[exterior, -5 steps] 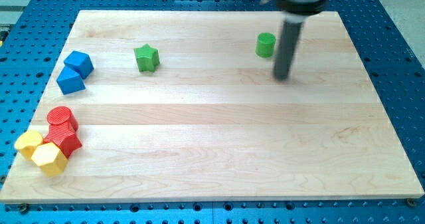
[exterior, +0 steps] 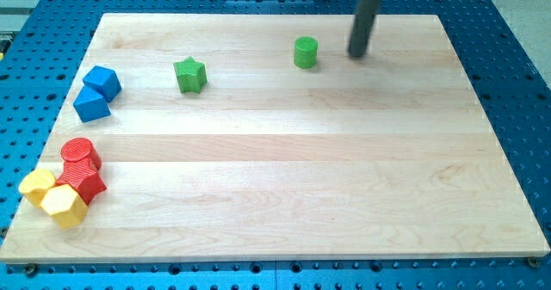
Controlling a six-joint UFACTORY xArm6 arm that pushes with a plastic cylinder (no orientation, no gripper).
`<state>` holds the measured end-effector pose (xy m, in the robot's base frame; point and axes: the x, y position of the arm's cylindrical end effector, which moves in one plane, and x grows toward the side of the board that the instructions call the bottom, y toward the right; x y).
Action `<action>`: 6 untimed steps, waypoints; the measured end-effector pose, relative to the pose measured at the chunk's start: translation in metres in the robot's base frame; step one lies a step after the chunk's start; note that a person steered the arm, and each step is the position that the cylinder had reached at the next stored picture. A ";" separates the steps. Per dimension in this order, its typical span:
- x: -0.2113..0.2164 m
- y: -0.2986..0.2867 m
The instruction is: Slide the green circle into the top right of the green star
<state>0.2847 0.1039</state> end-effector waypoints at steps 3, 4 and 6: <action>0.029 -0.129; 0.030 -0.179; 0.004 -0.206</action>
